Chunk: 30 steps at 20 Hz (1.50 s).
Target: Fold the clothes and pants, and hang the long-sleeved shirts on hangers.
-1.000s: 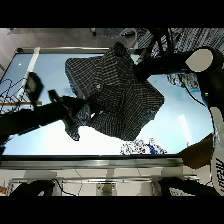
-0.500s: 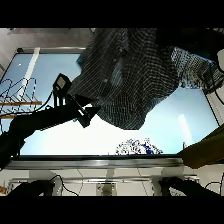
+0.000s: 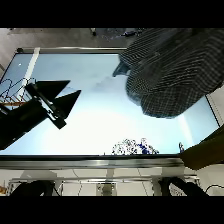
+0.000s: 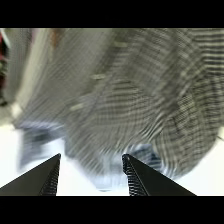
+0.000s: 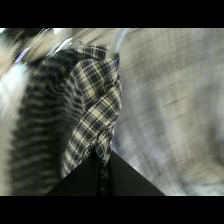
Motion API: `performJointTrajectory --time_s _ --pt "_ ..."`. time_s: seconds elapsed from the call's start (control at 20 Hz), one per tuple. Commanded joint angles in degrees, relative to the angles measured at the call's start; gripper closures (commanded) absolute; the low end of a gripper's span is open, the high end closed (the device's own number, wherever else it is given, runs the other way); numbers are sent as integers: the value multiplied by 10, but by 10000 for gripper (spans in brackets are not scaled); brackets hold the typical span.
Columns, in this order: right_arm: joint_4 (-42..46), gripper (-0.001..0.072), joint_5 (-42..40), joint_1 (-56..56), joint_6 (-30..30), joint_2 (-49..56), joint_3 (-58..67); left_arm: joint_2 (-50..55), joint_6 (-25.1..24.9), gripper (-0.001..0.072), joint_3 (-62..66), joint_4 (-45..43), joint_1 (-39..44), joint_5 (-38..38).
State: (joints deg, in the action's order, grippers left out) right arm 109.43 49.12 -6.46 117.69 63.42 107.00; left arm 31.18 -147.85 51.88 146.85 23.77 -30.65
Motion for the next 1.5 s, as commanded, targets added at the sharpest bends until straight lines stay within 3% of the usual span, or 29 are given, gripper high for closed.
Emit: performJointTrajectory --time_s 0.0,0.25,0.5,0.65,0.9,1.15,1.25,1.3,1.35,1.4,1.45 --pt "45 686 0 -89 113 -17 17 -34 0 227 0 2 -24 9" --pt "46 686 -93 -140 171 -15 77 -28 0 227 0 2 -25 9" --pt "46 686 -156 -215 306 -5 82 -27 0 228 0 2 -25 9" --pt "41 686 -112 -261 361 8 82 -27 0 227 0 2 -25 9" --pt "30 685 -97 -302 363 25 82 -27 0 227 0 2 -25 9" --pt "-10 683 54 -329 362 60 78 -27 0 227 0 2 -25 9" --pt "-33 682 55 -328 361 62 74 -27 0 227 0 2 -25 9" --pt "-54 650 42 -328 361 61 74 -27 0 227 0 2 -25 9" --pt "-76 470 23 -328 358 55 74 -27 0 228 0 2 -25 9" --pt "-90 198 -5 -328 353 47 74 -27 0 227 0 2 -25 9" --pt "-108 8 -45 -328 335 35 74 -27 0 227 0 2 -25 9"
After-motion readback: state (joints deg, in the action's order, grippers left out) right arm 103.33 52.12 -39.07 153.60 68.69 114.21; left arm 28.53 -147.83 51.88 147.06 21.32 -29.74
